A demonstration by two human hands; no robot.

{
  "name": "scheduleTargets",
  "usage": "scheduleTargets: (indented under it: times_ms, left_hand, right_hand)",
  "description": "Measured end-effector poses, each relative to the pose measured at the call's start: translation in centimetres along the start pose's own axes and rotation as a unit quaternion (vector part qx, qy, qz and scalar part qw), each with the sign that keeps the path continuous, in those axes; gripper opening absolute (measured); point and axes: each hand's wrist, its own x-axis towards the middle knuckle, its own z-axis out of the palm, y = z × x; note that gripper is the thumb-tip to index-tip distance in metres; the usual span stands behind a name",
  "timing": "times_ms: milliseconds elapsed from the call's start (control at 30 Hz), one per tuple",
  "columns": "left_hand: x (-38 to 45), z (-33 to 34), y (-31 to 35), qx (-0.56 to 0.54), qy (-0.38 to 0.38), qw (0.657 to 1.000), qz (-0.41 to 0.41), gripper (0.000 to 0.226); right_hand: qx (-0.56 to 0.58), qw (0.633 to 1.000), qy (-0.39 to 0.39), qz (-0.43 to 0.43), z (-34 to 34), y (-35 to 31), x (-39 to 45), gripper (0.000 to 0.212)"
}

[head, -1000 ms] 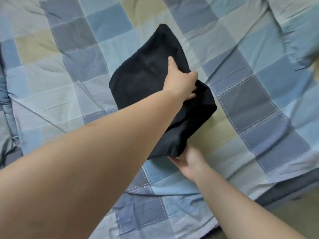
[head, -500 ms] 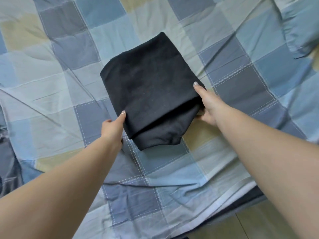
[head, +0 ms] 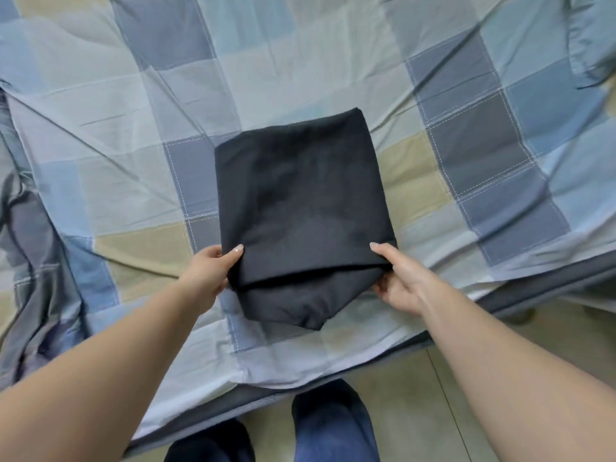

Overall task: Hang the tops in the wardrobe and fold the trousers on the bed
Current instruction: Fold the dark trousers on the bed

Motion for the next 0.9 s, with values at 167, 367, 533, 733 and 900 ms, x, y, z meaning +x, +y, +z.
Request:
scheduleTargets:
  times_ms: [167, 367, 533, 733, 900]
  left_hand:
    - [-5.3, -2.2, -8.3, 0.047, 0.001, 0.996, -0.077, 0.019]
    - [-5.7, -1.8, -8.2, -0.006, 0.014, 1.0, -0.019, 0.033]
    - [-2.0, -1.2, -3.0, 0.001, -0.008, 0.997, 0.073, 0.091]
    - [-0.4, 0.0, -2.9, -0.013, 0.073, 0.992, 0.107, 0.058]
    - [1.7, -0.3, -2.3, 0.041, 0.13, 0.987, 0.09, 0.04]
  right_hand:
    - [-0.044, 0.996, 0.005, 0.073, -2.8, 10.1, -3.6, 0.023]
    - [-0.3, 0.942, 0.1, -0.115, -3.0, 10.1, -3.7, 0.031]
    - [-0.325, 0.908, 0.107, -0.241, 2.1, 3.5, -1.5, 0.053]
    - [-0.37, 0.893, 0.129, -0.224, 6.2, -0.9, 2.3, 0.072]
    - [-0.359, 0.884, 0.163, -0.253, 5.4, 0.0, 4.1, 0.058]
